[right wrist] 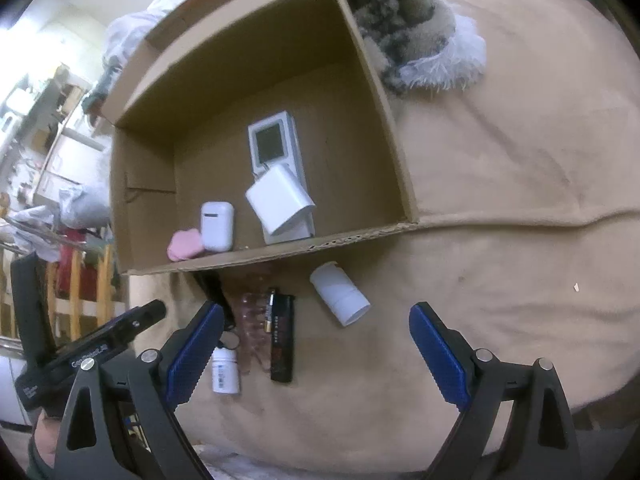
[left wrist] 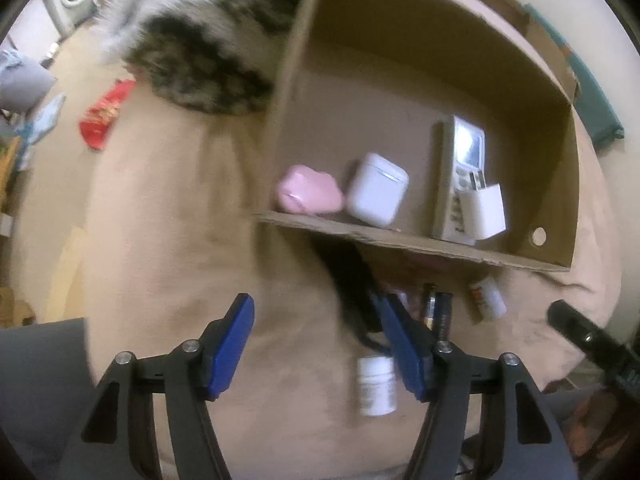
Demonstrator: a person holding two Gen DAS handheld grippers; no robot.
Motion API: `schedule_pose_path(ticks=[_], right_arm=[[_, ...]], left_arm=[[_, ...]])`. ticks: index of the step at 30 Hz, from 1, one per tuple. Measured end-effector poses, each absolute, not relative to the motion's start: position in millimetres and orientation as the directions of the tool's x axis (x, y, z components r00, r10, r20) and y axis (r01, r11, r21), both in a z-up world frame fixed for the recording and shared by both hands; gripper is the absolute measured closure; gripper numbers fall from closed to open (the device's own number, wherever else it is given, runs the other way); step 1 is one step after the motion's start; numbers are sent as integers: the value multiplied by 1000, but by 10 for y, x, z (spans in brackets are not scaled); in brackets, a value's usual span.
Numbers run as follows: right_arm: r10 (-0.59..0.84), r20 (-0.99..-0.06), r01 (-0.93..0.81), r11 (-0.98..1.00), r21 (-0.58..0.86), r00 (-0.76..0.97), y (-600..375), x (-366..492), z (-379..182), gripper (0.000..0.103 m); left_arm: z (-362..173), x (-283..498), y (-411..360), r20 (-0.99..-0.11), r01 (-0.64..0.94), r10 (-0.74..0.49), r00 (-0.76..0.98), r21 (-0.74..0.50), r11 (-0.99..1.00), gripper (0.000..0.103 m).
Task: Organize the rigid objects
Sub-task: 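Move both open tools back toward the remaining items in front of the box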
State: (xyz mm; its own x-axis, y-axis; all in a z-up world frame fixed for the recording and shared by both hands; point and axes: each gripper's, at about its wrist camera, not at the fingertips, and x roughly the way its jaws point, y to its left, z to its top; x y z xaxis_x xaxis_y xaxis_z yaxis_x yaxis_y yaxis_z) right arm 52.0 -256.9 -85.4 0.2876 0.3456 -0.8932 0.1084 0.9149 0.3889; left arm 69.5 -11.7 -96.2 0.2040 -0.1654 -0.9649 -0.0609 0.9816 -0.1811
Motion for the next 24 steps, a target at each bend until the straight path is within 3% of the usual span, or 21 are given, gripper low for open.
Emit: schedule_pose_path(ticks=[2, 12, 14, 15, 20, 23, 24], right_arm=[[346, -898, 113, 915, 387, 271, -2553, 550, -914, 3], [348, -907, 114, 917, 381, 236, -2494, 648, -1007, 3], [348, -908, 113, 918, 381, 233, -2479, 674, -1011, 3], [348, -908, 112, 918, 380, 231, -2472, 685, -1019, 3], [338, -918, 117, 923, 367, 207, -2433, 735, -1086, 3], [330, -924, 117, 927, 355, 192, -2409, 764, -1144, 3], [326, -927, 118, 929, 351, 187, -2415, 779, -1158, 3]], left_arm=[[-1096, 775, -184, -969, -67, -184, 163, -197, 978, 57], [-1577, 948, -286, -970, -140, -238, 51, -243, 960, 58], [-1584, 959, -290, -967, -135, -250, 48, -255, 958, 66], [-1589, 970, -288, -962, -131, -271, 42, -274, 953, 76], [-1593, 988, -282, -964, -106, -266, 23, -266, 958, 79], [-1478, 981, -237, -971, -95, -237, 31, -239, 966, 90], [-1431, 976, -230, -977, -82, -211, 42, -214, 973, 100]])
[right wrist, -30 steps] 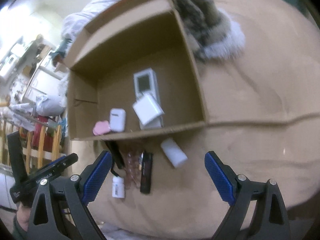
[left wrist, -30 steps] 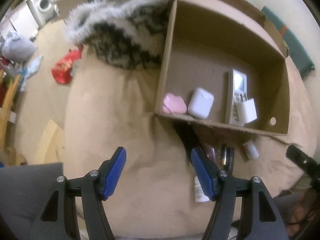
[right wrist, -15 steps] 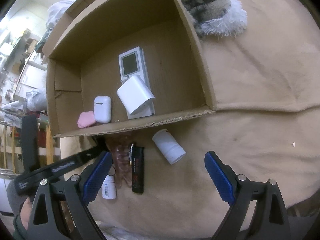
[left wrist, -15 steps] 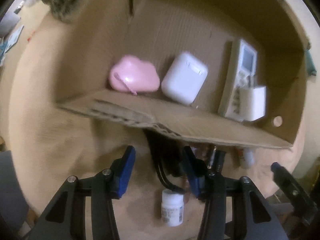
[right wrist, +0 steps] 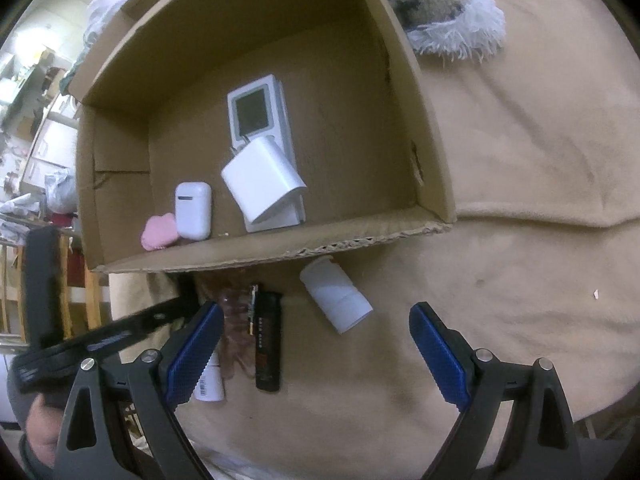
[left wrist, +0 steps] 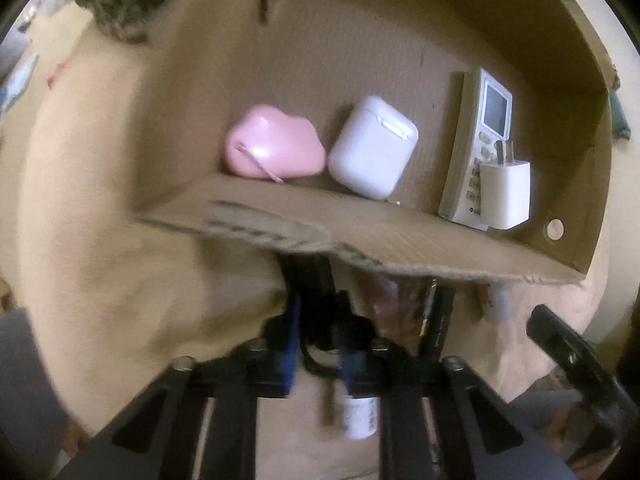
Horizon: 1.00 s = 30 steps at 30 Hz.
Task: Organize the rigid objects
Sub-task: 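Move both open tools back toward the remaining items in front of the box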
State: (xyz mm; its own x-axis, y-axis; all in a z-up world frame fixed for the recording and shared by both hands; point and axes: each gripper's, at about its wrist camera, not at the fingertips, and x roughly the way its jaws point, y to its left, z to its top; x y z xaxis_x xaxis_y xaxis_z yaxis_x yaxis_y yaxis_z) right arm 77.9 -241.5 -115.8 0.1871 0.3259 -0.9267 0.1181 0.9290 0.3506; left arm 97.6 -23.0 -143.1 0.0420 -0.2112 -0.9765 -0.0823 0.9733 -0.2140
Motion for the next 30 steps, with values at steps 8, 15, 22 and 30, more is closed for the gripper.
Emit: schedule_pose_path(ticks=[8, 15, 22, 30], right_arm=[[332, -934, 179, 919, 352, 131, -2402, 923, -1375, 3], [324, -938, 171, 924, 342, 125, -2341, 974, -1414, 3], [321, -939, 170, 926, 338, 123, -2343, 1006, -1441, 3], [296, -953, 162, 939, 303, 67, -2293, 1031, -1611, 4]], left_arm=[[-1672, 1018, -53, -961, -203, -270, -54, -254, 946, 99], [-1536, 1051, -55, -945, -239, -326, 10, -319, 917, 53], [-1758, 1135, -282, -966, -171, -257, -27, -249, 953, 56], [-1791, 1044, -162, -975, -143, -224, -14, -219, 965, 84]])
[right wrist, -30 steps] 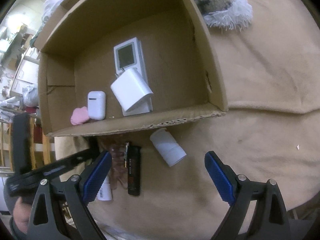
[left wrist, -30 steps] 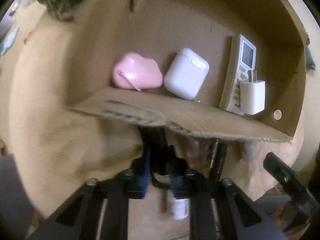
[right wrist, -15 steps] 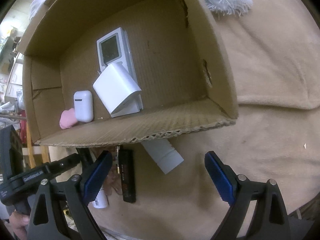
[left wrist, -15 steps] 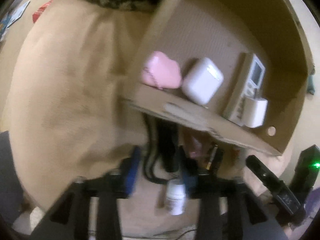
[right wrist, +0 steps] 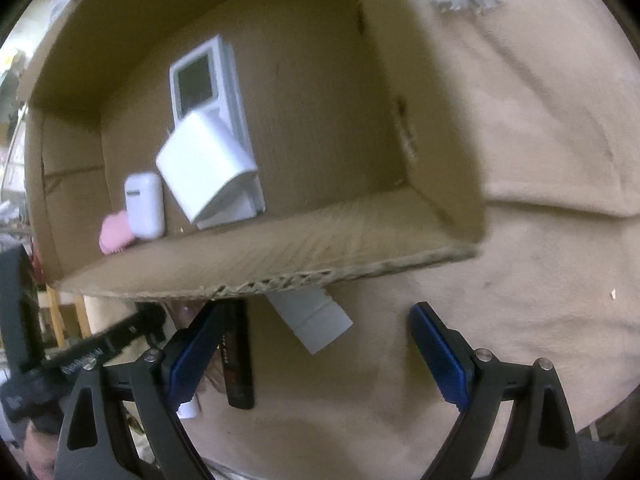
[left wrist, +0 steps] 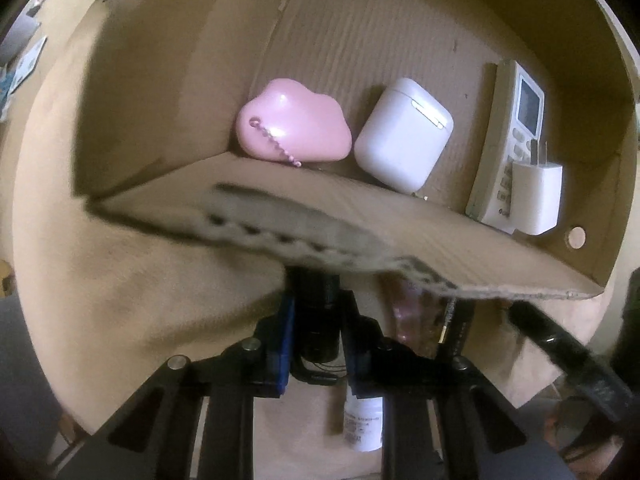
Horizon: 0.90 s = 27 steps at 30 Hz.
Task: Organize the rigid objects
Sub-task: 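Move both open tools back toward the remaining items in front of the box, then grasp the white cylinder with the right tool while the left grasps the black flashlight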
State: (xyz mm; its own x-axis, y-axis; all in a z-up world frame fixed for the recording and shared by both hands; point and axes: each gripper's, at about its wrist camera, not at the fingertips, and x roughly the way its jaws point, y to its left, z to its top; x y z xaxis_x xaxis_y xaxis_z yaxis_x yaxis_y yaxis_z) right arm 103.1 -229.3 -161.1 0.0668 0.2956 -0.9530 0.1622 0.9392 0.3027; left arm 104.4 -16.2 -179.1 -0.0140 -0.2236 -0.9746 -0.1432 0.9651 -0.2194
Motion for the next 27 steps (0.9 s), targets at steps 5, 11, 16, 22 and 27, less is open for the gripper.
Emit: schedule_pose_path(ticks=[5, 11, 16, 22, 27], right_arm=[[304, -950, 105, 945, 311, 75, -2139, 1088, -1660, 29], [211, -971, 68, 973, 219, 111, -2104, 1062, -1639, 75], [214, -966, 55, 973, 224, 146, -2043, 963, -1507, 75], [206, -953, 65, 972, 225, 224, -2099, 780, -1247, 75], [236, -940, 64, 964, 259, 246, -2223, 588, -1124, 75]], left_arm=[[-1704, 1027, -101, -982, -99, -188, 18, -189, 977, 84], [-1588, 917, 21, -987, -99, -150, 63, -155, 983, 84], [-1366, 831, -124, -987, -91, -127, 101, -137, 986, 84], [-1221, 678, -127, -988, -104, -67, 140, -82, 991, 84], [-982, 522, -106, -977, -116, -63, 202, -87, 989, 84]])
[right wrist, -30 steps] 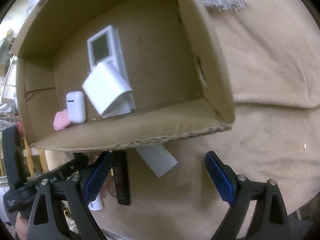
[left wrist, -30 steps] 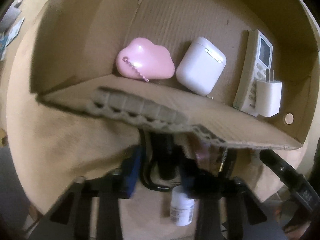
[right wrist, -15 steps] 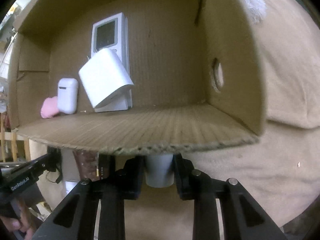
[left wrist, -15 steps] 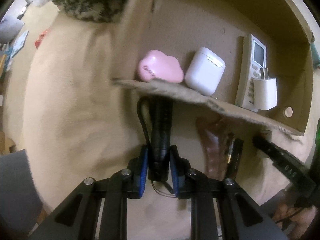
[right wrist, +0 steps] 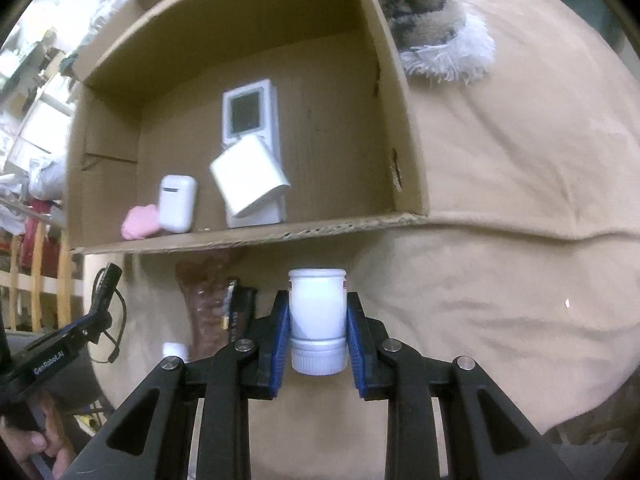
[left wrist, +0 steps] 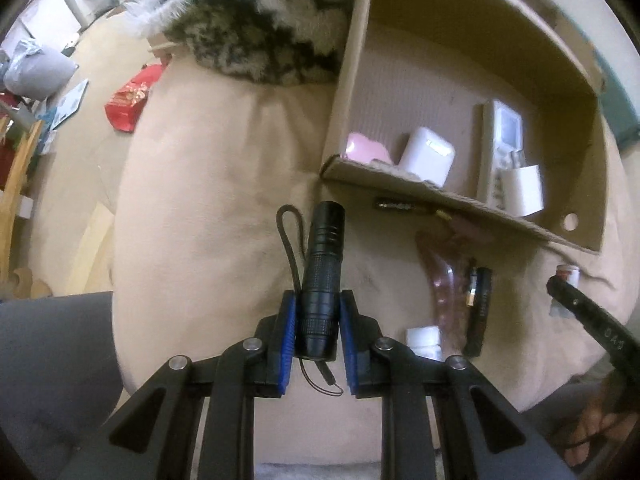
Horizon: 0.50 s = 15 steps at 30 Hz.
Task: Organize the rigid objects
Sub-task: 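Grasp the white cylinder with the right tool while the left grasps the black flashlight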
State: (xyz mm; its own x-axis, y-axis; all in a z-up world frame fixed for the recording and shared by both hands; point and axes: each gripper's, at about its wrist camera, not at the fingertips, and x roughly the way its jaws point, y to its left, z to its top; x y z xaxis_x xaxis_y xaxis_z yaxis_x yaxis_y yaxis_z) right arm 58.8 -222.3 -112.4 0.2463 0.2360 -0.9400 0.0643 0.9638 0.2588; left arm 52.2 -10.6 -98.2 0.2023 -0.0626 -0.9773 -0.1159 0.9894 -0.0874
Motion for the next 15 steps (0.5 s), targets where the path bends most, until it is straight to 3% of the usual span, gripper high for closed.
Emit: schedule_pose_path(ticks=[8, 15], right_arm=[[336, -878, 21, 931, 365, 341, -2300, 288, -761, 75], [373, -807, -33, 914, 404, 458, -2353, 298, -347, 75]], left_arm=[[-239, 203, 51, -931, -60, -60, 359, -87, 994, 84], [83, 344, 70, -878, -8, -83, 472, -99, 995, 84]])
